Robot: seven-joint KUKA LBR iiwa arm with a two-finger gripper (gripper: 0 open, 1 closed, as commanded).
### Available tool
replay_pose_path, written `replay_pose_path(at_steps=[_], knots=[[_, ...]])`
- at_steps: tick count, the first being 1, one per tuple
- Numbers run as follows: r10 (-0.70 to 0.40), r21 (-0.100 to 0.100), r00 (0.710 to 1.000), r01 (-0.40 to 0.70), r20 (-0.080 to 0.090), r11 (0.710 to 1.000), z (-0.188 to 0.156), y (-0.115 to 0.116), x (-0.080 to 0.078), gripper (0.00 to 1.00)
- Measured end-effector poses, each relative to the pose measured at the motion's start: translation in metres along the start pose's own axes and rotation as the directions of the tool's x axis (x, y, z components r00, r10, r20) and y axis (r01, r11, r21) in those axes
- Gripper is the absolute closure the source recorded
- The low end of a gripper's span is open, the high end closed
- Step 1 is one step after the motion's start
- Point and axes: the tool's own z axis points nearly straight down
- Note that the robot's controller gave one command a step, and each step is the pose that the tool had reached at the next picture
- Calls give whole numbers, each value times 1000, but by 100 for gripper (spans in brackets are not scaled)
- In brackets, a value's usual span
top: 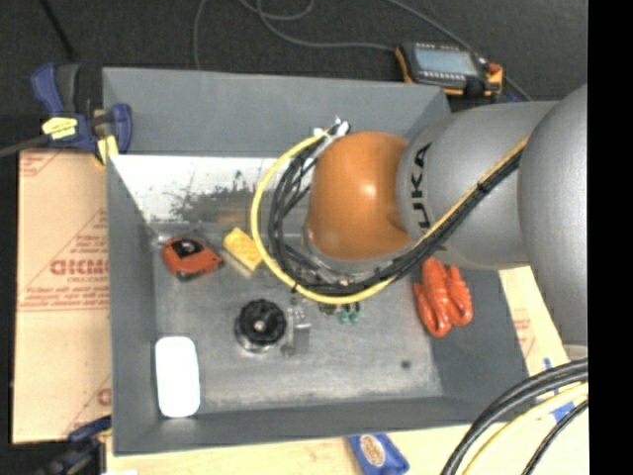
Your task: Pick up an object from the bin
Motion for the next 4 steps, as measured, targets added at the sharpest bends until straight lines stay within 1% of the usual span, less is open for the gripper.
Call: replay_pose_path(at_steps=[1,2,3,4], knots=[[-65,-1,998,65,-3,998,14,18,-14,0],[6,-1,1000,-6,-6,1000,18,22,24,100],[7,-1,1000,-7,-5,1000,18,22,24,100],[-3,0,1000,3,-8,1000,-14,-3,-5,100]])
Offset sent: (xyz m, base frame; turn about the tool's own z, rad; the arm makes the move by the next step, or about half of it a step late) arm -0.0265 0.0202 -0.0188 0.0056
